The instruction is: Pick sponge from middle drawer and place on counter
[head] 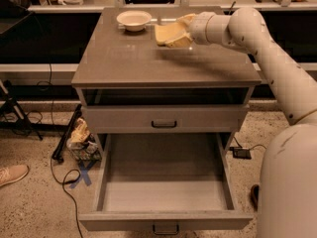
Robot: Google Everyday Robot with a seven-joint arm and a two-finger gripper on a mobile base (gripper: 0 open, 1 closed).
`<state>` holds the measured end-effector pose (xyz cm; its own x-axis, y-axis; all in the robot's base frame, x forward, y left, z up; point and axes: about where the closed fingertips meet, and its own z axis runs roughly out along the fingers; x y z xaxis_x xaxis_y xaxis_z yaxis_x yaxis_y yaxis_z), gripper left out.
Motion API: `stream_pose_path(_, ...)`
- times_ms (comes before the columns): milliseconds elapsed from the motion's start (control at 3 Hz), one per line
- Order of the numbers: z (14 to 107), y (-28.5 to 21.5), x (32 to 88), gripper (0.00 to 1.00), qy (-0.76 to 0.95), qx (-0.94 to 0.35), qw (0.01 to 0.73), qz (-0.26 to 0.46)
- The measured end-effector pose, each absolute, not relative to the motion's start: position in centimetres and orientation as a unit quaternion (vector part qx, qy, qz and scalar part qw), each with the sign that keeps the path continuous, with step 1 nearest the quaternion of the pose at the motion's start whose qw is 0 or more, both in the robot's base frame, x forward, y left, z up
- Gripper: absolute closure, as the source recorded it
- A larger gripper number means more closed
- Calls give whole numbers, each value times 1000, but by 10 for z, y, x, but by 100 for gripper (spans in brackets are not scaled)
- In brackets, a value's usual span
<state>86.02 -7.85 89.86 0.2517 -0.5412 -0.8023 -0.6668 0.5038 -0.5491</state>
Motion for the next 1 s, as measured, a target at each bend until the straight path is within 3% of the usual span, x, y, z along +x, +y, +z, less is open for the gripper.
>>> stream_pose_path(667,890,-77,867,11,619,-496,606,59)
stream_pose_path(1000,891,-76,863,0,617,-498,605,65)
